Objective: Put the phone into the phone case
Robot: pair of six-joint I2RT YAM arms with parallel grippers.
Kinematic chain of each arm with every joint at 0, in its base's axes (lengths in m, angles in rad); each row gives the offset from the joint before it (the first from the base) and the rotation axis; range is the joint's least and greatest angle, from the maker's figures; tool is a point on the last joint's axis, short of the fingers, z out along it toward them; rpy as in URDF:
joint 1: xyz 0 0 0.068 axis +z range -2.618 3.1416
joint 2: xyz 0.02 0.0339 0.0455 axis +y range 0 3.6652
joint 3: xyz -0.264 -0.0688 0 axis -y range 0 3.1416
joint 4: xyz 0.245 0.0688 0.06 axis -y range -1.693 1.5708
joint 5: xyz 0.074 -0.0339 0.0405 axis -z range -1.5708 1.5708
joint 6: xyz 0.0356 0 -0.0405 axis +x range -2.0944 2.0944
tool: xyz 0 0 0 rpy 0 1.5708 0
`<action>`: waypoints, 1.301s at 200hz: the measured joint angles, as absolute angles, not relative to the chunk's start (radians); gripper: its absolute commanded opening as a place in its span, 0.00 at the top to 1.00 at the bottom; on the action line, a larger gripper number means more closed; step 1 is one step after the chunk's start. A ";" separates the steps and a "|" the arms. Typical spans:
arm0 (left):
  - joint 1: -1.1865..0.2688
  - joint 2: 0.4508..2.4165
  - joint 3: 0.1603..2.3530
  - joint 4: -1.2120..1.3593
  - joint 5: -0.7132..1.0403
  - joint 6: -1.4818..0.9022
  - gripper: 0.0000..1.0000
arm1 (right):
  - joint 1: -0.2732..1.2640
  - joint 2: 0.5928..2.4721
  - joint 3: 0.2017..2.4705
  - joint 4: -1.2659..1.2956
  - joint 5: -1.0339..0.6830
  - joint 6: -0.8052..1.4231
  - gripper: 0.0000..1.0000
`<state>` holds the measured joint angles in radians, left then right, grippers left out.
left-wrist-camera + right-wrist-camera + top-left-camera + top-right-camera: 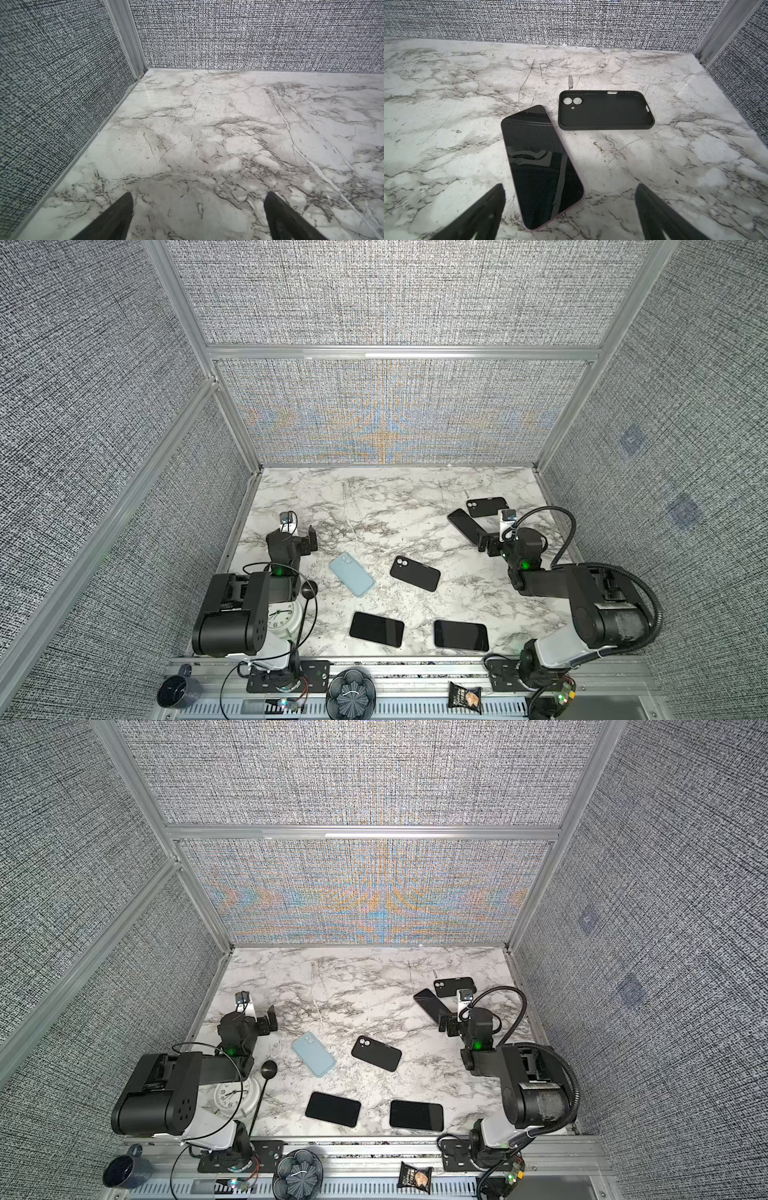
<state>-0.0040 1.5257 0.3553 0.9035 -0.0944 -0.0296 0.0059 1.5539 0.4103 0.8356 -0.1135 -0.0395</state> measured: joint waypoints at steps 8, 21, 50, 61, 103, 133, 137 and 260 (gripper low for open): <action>-0.004 1.526 0.355 0.904 -0.094 -0.030 0.01 | 0.006 1.554 0.410 0.835 -0.113 -0.039 0.01; -0.004 1.526 0.355 0.904 -0.094 -0.030 0.01 | 0.006 1.554 0.410 0.835 -0.114 -0.039 0.01; -0.004 1.526 0.355 0.904 -0.094 -0.030 0.01 | 0.006 1.554 0.410 0.835 -0.117 -0.039 0.01; -0.004 1.526 0.355 0.904 -0.094 -0.030 0.01 | 0.006 1.554 0.410 0.835 -0.117 -0.039 0.01; -0.004 1.526 0.355 0.904 -0.094 -0.030 0.01 | 0.001 1.554 0.407 0.836 -0.121 -0.035 0.01; -0.004 1.526 0.355 0.904 -0.094 -0.029 0.01 | 0.001 1.552 0.403 0.837 -0.122 -0.035 0.01; -0.004 1.526 0.355 0.904 -0.094 -0.029 0.01 | 0.001 1.552 0.402 0.839 -0.123 -0.035 0.01; -0.056 1.316 0.607 0.523 -0.295 -0.060 0.01 | 0.031 1.378 0.444 0.688 -0.030 -0.016 0.01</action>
<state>-0.0563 1.3159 0.6067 0.5228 -0.2951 -0.0601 0.0307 1.3777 0.4442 0.6884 -0.0296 -0.0162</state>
